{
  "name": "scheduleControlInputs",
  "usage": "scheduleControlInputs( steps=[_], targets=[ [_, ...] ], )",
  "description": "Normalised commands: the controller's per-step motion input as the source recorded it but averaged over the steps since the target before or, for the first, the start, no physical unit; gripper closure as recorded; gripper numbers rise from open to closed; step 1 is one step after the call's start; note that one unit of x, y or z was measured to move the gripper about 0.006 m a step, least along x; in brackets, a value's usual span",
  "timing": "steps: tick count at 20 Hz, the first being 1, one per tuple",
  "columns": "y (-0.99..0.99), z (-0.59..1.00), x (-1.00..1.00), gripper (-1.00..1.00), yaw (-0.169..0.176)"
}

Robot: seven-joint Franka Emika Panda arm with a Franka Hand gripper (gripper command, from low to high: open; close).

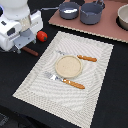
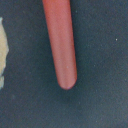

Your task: Place the fish, sausage, and tomato into the frying pan.

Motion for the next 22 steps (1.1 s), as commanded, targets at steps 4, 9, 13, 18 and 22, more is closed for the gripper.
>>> scheduleControlInputs(
  steps=[4, 9, 13, 18, 22],
  targets=[
    [0.13, -0.33, 0.05, -1.00, 0.000],
    [0.09, -0.36, 0.00, -1.00, 0.000],
    [0.03, -0.31, -0.04, 1.00, 0.000],
    [0.01, -0.21, -0.07, 1.00, 0.000],
    [0.00, -0.13, -0.06, 1.00, 0.000]
  ],
)
